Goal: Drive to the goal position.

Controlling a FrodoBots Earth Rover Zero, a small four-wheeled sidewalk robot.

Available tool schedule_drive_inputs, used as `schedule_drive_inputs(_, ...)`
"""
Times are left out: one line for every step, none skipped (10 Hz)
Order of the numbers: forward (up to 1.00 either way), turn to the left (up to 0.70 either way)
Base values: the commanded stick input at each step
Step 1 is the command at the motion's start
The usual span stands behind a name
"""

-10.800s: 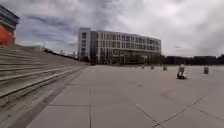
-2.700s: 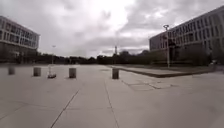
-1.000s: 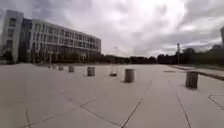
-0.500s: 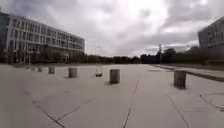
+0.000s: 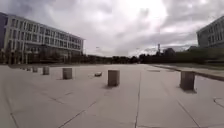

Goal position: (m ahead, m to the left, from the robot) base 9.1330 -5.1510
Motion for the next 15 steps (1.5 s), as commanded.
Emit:
schedule_drive_inputs(0.70, 0.00)
schedule_drive_inputs(0.70, -0.13)
schedule_drive_inputs(0.70, -0.34)
schedule_drive_inputs(0.70, -0.35)
schedule_drive_inputs(0.70, -0.35)
schedule_drive_inputs(0.70, -0.35)
schedule_drive_inputs(0.70, -0.35)
schedule_drive_inputs(0.70, -0.35)
schedule_drive_inputs(0.70, -0.35)
schedule_drive_inputs(0.70, -0.35)
schedule_drive_inputs(0.70, -0.35)
schedule_drive_inputs(0.70, -0.35)
schedule_drive_inputs(0.70, -0.35)
schedule_drive_inputs(0.70, -0.35)
schedule_drive_inputs(0.70, -0.35)
